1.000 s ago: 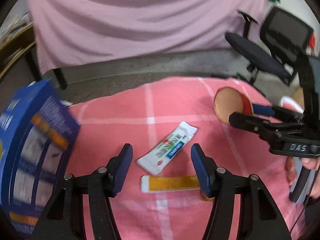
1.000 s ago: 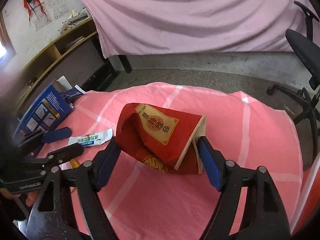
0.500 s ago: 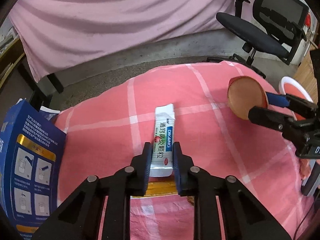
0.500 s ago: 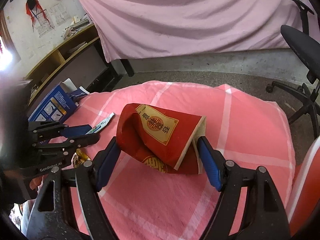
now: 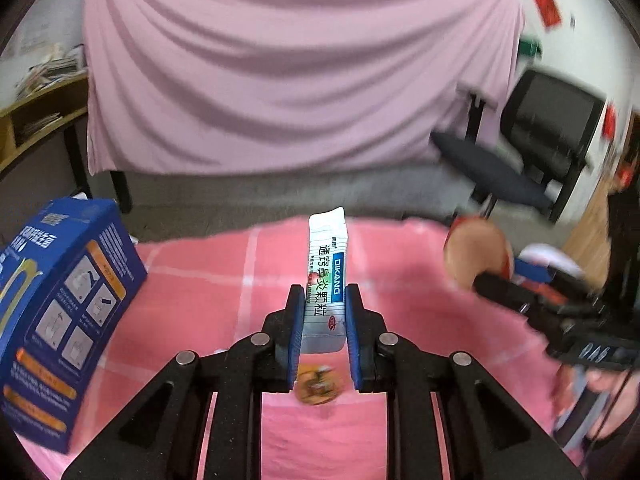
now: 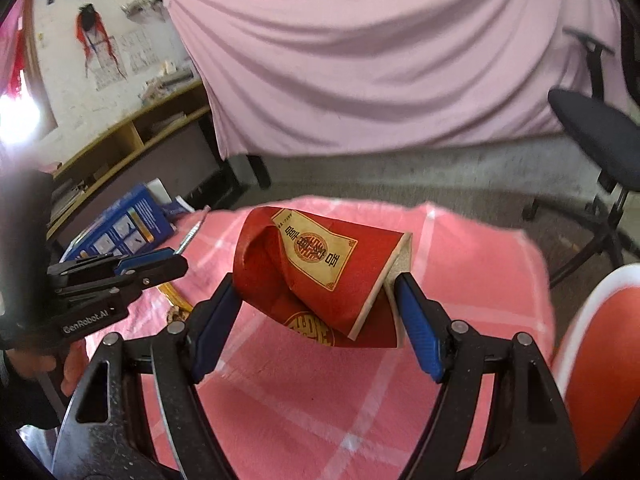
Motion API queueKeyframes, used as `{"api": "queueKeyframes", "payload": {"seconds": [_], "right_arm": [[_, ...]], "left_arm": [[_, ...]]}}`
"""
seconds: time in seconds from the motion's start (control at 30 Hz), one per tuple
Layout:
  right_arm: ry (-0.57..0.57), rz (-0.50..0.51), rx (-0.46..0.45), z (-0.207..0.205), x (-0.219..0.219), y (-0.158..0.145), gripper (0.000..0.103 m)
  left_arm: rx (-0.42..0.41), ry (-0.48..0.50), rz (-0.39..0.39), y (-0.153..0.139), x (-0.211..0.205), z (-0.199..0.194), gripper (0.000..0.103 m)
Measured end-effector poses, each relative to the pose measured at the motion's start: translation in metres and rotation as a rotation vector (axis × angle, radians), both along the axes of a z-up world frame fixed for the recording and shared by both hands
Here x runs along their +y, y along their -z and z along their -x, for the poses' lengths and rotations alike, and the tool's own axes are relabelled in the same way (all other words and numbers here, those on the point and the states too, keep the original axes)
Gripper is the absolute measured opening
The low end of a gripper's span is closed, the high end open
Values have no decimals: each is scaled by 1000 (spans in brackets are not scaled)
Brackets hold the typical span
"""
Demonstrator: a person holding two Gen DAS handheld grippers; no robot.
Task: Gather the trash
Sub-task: 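Lift sachet and red cup and carry them over the bucket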
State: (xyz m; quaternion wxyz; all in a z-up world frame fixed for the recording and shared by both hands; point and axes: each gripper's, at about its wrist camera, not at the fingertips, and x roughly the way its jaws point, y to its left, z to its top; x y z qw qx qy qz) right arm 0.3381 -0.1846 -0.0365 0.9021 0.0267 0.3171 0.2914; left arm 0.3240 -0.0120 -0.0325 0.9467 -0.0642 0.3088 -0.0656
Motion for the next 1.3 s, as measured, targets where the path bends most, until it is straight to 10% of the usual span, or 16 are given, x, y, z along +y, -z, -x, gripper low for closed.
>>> {"api": "queueKeyframes", "payload": {"seconds": [0.67,1.07,1.3], "right_arm": [[244,-124,-537,85,-84,-87,93],[408,-100,-625,122,-154,-92,93],[517,-68,-521,117,-204,-80,94]], "left_arm": [[-452,23,-15,-82,-80,64,16],[-514,184,-46,-85,-159,69,16],[-448,269,-28,-69,-210,52,16]]}}
